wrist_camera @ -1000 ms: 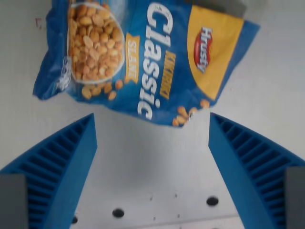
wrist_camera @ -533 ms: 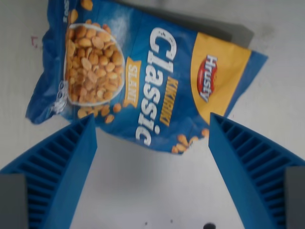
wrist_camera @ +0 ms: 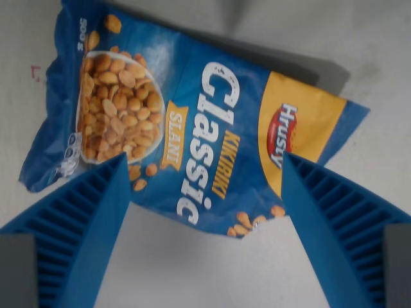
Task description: Move above the blue bag
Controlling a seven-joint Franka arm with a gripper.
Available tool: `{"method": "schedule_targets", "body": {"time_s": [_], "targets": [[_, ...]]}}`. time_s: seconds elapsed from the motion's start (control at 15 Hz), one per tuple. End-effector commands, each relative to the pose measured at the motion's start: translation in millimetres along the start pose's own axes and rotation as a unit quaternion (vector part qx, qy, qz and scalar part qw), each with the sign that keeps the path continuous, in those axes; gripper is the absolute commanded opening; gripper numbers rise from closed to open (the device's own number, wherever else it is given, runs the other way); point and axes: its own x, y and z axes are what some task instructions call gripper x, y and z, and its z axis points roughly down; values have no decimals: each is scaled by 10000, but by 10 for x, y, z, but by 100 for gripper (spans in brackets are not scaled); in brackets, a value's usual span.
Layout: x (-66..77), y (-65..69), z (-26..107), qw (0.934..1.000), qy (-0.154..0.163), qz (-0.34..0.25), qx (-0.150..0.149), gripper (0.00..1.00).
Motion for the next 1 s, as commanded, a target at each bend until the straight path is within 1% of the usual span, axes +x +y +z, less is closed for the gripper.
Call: {"method": "schedule_targets", "body": {"time_s": [0.07,0.47,1.0], "targets": [[138,34,46,9995,-133,-294,44,100],[193,43,134,9995,-103,-286,58,100],[187,46,156,9997,-51,-211,66,100]]}}
